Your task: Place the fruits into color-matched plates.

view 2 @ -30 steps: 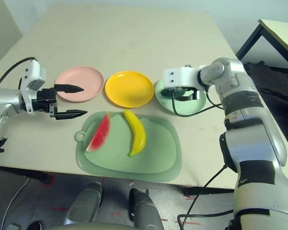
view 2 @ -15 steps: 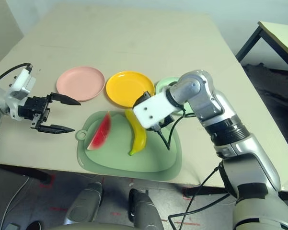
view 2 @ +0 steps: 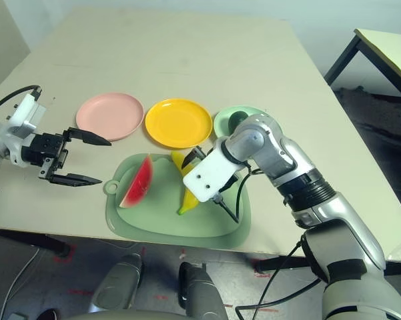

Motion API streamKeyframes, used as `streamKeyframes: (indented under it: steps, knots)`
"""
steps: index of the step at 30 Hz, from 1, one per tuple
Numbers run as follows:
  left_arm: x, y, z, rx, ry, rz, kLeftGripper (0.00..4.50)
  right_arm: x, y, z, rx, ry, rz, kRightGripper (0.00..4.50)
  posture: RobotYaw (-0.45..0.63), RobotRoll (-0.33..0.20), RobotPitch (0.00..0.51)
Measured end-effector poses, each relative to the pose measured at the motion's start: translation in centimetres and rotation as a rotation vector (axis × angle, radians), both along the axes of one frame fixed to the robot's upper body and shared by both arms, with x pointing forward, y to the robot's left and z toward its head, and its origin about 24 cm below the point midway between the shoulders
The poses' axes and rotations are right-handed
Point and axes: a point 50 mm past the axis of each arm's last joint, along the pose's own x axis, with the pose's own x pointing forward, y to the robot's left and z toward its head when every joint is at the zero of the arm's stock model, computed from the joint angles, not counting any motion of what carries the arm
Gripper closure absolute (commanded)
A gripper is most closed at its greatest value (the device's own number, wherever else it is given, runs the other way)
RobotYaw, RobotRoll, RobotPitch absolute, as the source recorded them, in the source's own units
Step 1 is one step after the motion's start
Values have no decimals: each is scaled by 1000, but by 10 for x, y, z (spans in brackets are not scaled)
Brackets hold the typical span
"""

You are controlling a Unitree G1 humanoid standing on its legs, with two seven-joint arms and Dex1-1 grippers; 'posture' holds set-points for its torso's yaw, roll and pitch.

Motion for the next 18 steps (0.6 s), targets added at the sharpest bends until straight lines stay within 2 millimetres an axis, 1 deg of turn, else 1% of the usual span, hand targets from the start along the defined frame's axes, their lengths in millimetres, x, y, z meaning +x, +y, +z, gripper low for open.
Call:
streamKeyframes:
  steps: [2,5,6,7,11,12,18]
  knots:
    - [0,0,0,0,-1,0,0,0,1,-3,-9,-2,9,59,247,0,165]
    - [-1,-1,1,2,-6,-4,0,1,-1,-4,-17,-2,4,464,252,0,165]
    - [-1,-1,1,2,-9,-6,0,1,-2,-4,-22,1,-3,859,252,0,165]
    - [-1,-1,2,2,-11,-7,0,1,-3,-5,-28,2,-10,1139,252,0,165]
    - [-1,-1,2,-2,-13,-2,0,2,-9,-6,-50,24,-60,2700,251,0,164]
    - [-1,-1,2,-2,-14,-1,0,2,-9,-5,-54,25,-67,2864,245,0,163]
    - [-1,-1,2,-5,-18,-3,0,0,-14,-2,-84,61,-116,2869,236,0,163]
